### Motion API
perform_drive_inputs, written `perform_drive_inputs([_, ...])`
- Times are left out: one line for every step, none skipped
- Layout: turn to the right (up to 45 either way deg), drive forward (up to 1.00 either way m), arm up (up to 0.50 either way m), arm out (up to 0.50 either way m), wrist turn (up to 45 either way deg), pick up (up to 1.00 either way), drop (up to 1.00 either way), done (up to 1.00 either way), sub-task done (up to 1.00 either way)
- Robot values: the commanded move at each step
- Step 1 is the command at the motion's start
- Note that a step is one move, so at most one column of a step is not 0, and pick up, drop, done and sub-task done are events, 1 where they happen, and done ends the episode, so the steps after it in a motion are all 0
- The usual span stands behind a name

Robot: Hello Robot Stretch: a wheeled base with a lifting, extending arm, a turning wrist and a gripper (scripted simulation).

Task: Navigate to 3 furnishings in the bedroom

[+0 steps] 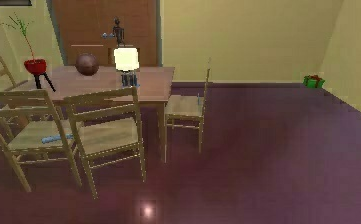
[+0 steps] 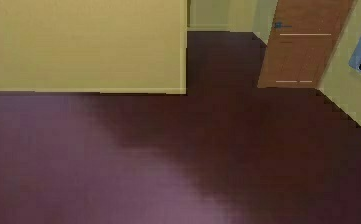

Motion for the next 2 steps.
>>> perform_drive_inputs([3.0, 0.0, 0.0, 0.0, 0.0, 0.0, 0.0, 0.0, 0.0])
perform_drive_inputs([0.0, 0.5, 0.0, 0.0, 0.0, 0.0, 0.0, 0.0, 0.0])
